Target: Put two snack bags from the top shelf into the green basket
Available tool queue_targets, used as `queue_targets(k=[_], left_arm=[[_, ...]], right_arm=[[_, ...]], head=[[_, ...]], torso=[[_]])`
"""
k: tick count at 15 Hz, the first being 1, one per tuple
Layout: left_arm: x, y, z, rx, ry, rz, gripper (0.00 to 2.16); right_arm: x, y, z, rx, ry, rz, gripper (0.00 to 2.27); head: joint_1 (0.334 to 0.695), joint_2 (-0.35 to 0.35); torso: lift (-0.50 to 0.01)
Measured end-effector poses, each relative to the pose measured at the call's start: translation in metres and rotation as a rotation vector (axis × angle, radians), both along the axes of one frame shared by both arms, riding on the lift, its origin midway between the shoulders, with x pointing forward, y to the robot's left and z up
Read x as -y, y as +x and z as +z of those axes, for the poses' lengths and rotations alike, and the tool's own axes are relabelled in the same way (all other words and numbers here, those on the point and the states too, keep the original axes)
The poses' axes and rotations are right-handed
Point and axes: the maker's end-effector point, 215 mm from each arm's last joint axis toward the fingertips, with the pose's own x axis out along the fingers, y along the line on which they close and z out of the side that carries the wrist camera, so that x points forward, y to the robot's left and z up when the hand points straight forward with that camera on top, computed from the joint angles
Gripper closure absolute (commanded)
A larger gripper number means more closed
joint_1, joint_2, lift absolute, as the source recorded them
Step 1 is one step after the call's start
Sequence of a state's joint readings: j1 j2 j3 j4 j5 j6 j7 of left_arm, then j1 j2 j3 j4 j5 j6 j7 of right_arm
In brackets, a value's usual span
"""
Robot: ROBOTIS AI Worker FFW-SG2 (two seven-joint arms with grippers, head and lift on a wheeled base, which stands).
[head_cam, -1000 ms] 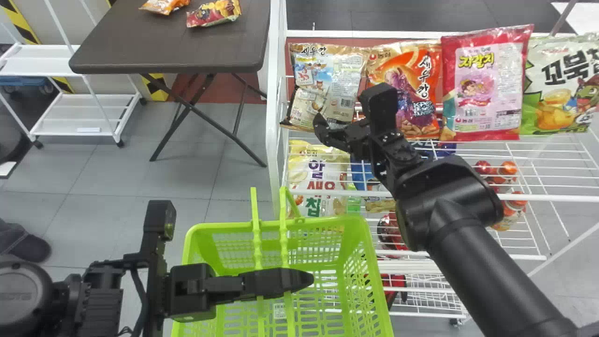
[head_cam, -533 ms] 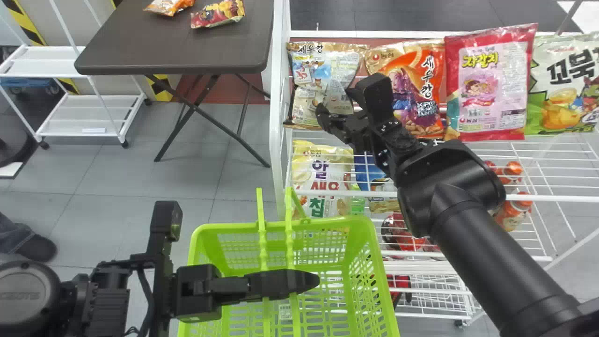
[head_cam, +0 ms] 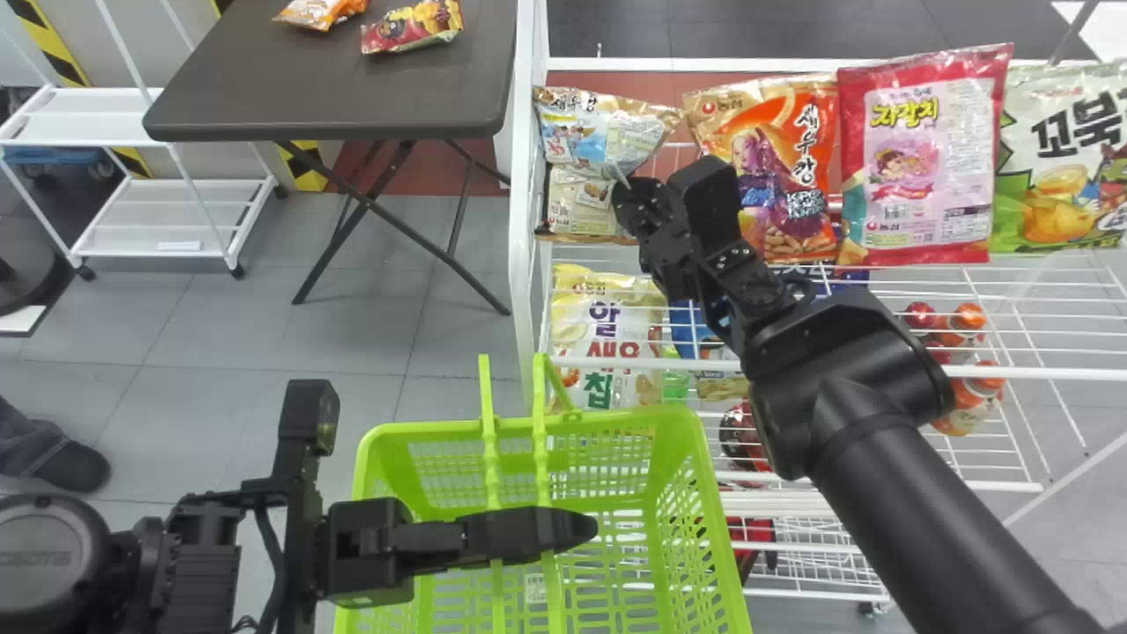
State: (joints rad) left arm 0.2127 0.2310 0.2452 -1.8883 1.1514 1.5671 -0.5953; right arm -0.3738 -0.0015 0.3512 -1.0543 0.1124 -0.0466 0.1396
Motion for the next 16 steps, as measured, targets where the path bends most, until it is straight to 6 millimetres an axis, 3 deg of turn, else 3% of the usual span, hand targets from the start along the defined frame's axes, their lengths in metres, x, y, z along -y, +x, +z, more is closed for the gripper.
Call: queue_targets(k=[4,8,11,16], left_arm=[[-0.005,0.0,0.0,0.0,0.006,0.003,2.14],[-0.01,0.001,-0.003,-0.006,0.014,0.008,2.14],[-0.011,0.002,-0.003,-0.007,0.013,0.011,2.14],[-0.021,0.006,-0.004,-0.013,0.007,0.038,2.14]], right_arm=[[0.008,-0.037,0.013,0.014,-0.012,-0.051,2.24],[0.028,-0.076,0.049,0.034,0.028,-0.11,2.24],[0.043,-0.109,0.064,-0.013,0.051,-0.153,2.24],[0.068,-0.174,0.044,-0.213,0.049,-0.221,2.24]], head=[[0.695,0.066],[0.695,0.053],[0.695,0.035],[0.695,0.013]], torso=[[-0.001],[-0.001],[-0.001],[-0.001]])
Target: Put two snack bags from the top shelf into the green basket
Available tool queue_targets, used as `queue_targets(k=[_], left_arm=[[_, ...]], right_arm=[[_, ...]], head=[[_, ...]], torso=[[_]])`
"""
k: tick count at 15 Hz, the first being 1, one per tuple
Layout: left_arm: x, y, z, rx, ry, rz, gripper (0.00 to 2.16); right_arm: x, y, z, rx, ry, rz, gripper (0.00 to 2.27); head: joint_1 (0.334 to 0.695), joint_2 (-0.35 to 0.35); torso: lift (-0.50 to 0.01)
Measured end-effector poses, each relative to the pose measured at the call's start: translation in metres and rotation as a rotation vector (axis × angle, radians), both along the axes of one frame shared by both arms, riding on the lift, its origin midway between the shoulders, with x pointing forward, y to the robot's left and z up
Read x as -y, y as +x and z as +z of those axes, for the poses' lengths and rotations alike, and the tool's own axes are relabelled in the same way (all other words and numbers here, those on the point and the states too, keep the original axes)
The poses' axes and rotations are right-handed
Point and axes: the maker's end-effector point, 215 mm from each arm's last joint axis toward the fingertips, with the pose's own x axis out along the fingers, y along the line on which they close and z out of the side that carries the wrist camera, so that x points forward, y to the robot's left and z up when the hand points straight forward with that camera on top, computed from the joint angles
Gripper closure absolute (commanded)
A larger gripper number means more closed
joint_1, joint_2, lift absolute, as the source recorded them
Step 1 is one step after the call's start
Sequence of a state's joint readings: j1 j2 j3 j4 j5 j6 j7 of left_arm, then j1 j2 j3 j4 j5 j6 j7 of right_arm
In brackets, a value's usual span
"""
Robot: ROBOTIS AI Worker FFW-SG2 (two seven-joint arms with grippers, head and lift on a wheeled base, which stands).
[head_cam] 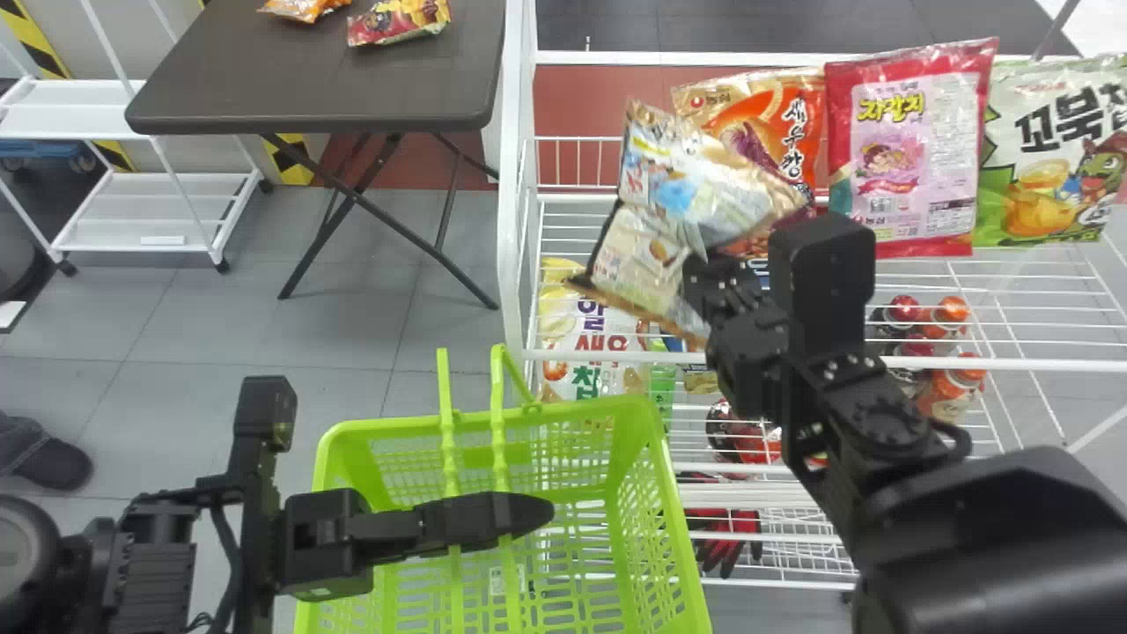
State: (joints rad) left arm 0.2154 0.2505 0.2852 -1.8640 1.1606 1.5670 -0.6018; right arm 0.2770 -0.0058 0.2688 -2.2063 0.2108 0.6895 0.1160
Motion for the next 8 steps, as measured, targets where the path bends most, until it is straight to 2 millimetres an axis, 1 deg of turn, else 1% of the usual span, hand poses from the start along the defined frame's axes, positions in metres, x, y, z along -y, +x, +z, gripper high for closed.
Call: queue_targets(k=[1,3,5,6,8], left_arm=[[-0.003,0.0,0.0,-0.003,-0.006,0.01,2.14],[-0.006,-0.001,0.0,-0.01,-0.018,0.027,2.14],[-0.006,-0.001,0.0,-0.013,-0.023,0.033,2.14],[-0.006,-0.001,-0.001,-0.014,-0.023,0.034,2.14],[-0.006,-0.001,-0.001,-0.017,-0.028,0.035,2.14]], right_arm=[[0.005,-0.014,-0.008,-0.048,0.0,0.003,2.24],[0.007,-0.042,-0.024,-0.149,0.004,0.033,2.24],[0.014,-0.08,-0.041,-0.272,-0.007,0.052,2.24],[0.014,-0.097,-0.047,-0.329,-0.005,0.067,2.24],[0.003,-0.126,-0.055,-0.416,0.027,0.114,2.24]], head=[[0.695,0.011],[0.695,0.011],[0.695,0.004],[0.695,0.001],[0.695,0.009]], torso=[[-0.001],[-0.001],[-0.001],[-0.001],[-0.001]])
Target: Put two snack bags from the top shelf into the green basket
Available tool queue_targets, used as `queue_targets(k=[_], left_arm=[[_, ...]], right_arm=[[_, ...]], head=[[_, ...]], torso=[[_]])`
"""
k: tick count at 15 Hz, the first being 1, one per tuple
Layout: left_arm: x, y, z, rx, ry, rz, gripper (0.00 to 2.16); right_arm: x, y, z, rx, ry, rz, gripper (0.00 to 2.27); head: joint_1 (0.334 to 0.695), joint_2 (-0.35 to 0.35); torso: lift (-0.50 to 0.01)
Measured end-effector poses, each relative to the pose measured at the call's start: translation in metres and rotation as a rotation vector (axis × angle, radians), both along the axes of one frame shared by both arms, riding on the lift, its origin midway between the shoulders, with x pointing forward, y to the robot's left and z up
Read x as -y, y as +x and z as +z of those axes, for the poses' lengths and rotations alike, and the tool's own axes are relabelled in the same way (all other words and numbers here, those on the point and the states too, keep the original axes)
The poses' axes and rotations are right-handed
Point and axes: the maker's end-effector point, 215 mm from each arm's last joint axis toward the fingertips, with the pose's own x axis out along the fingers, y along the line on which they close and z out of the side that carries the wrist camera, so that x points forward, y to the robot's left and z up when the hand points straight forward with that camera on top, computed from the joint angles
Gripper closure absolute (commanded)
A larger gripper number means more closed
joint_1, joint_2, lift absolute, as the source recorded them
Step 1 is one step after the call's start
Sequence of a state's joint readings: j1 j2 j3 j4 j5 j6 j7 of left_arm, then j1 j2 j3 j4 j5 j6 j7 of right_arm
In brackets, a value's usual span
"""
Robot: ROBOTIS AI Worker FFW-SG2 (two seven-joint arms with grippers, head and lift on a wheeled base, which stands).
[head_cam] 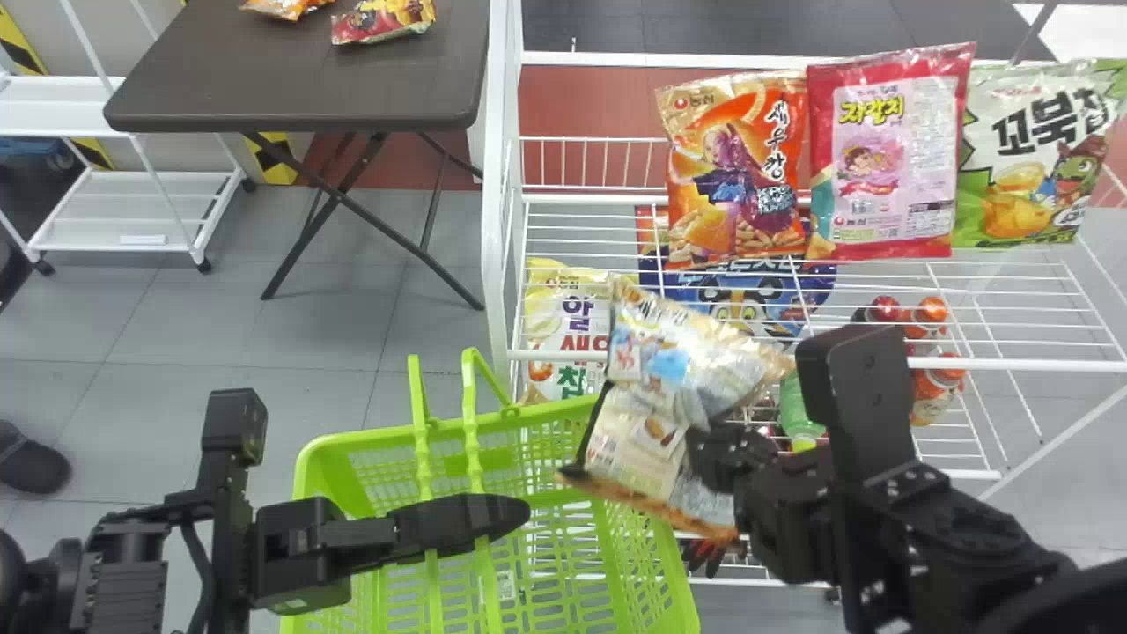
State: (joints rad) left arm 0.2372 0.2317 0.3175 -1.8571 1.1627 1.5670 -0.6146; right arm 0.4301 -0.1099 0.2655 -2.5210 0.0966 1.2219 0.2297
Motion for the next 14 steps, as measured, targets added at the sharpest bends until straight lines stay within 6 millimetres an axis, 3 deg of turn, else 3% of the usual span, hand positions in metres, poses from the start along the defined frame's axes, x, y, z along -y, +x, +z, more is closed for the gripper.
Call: queue_targets(k=[5,6,7,8,10,11,14], left_arm=[[0.002,0.0,0.001,0.0,-0.011,0.0,2.14],[0.002,0.0,0.001,0.0,-0.011,0.0,2.14],[0.002,0.0,0.001,0.0,-0.011,-0.001,2.14],[0.002,0.0,0.001,0.0,-0.011,-0.001,2.14],[0.002,0.0,0.001,-0.001,-0.013,-0.001,2.14],[0.002,0.0,0.001,-0.004,-0.015,0.0,2.14],[0.002,-0.001,0.0,-0.007,-0.016,0.0,2.14]], right_arm=[[-0.053,-0.042,-0.024,-0.119,0.061,0.114,2.23],[-0.064,-0.047,-0.032,-0.134,0.067,0.139,1.83],[-0.076,-0.053,-0.044,-0.153,0.071,0.166,0.59],[-0.084,-0.057,-0.054,-0.169,0.071,0.185,0.0],[-0.086,-0.053,-0.062,-0.161,0.063,0.188,0.02],[-0.083,-0.042,-0.057,-0.122,0.068,0.177,0.07],[-0.067,0.011,-0.017,0.076,0.144,0.118,0.08]], head=[[0.695,0.1],[0.695,0.143],[0.695,0.162],[0.695,0.18],[0.695,0.194],[0.695,0.185],[0.695,0.151]], torso=[[-0.001],[-0.001],[-0.001],[-0.001],[-0.001],[-0.001],[-0.001]])
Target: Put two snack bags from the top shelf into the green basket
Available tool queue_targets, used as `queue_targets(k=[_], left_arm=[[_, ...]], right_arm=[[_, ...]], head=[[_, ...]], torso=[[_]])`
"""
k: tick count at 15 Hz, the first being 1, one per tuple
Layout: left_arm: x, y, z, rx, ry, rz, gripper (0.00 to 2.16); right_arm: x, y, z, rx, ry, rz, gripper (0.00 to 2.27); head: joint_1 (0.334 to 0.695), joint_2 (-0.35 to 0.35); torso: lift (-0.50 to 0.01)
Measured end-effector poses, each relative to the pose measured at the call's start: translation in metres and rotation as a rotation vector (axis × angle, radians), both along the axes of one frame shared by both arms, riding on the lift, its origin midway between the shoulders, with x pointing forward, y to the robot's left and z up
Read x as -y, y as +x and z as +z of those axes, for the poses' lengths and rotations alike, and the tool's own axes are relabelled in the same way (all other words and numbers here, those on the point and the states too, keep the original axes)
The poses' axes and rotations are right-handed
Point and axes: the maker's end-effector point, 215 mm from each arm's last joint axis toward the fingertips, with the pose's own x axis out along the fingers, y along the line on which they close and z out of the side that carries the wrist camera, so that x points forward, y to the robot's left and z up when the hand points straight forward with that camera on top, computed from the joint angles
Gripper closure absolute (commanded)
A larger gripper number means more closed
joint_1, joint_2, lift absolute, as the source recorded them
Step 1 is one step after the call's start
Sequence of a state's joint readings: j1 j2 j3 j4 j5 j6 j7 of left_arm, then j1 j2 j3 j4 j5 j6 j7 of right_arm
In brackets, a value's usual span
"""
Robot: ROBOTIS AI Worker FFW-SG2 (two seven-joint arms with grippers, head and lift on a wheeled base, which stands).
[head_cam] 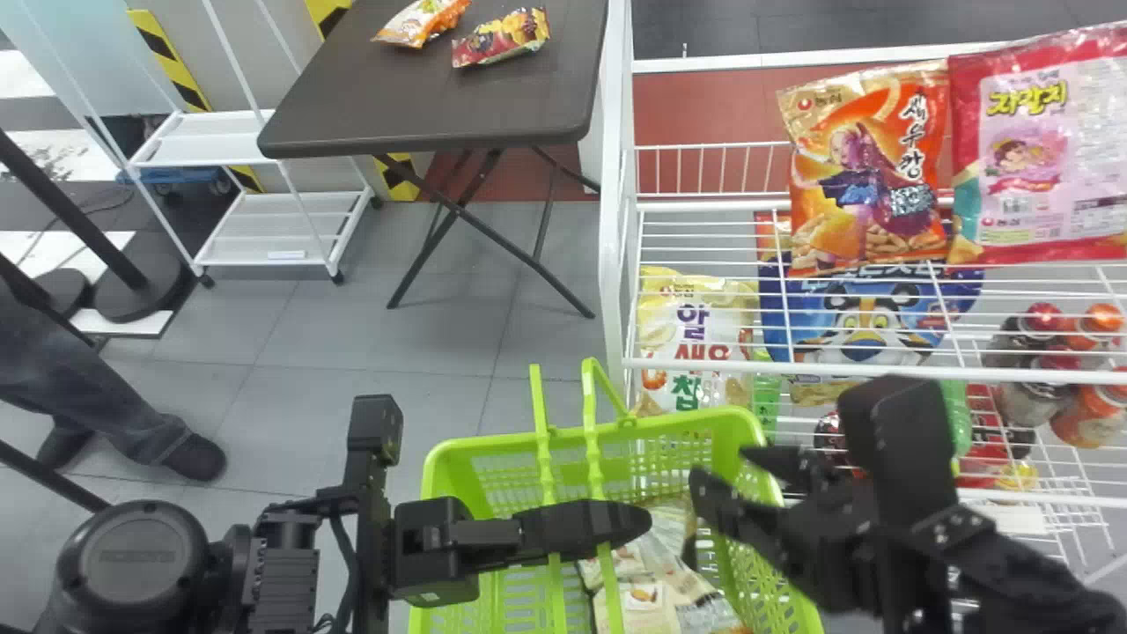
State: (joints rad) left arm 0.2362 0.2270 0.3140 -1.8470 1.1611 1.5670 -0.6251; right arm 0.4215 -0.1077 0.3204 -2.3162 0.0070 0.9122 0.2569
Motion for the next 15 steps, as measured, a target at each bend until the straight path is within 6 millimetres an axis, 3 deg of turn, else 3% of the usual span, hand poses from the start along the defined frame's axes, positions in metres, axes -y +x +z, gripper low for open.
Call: queue_targets(k=[3,7,11,15], left_arm=[[0.001,0.0,0.0,0.0,-0.002,-0.002,2.14],[0.003,-0.002,0.0,-0.001,-0.003,-0.007,2.14],[0.004,-0.002,-0.001,-0.001,0.004,-0.01,2.14],[0.005,0.0,0.0,0.006,0.014,-0.018,2.14]], right_arm=[[0.045,0.063,0.033,0.184,0.025,-0.117,0.08],[0.107,0.136,0.052,0.339,0.026,-0.251,0.08],[0.14,0.198,0.056,0.407,0.023,-0.32,0.08],[0.156,0.245,0.053,0.405,0.003,-0.355,0.08]], head=[[0.695,0.059],[0.695,-0.044],[0.695,-0.088],[0.695,-0.105]], torso=[[-0.001],[-0.001],[-0.001],[-0.001]])
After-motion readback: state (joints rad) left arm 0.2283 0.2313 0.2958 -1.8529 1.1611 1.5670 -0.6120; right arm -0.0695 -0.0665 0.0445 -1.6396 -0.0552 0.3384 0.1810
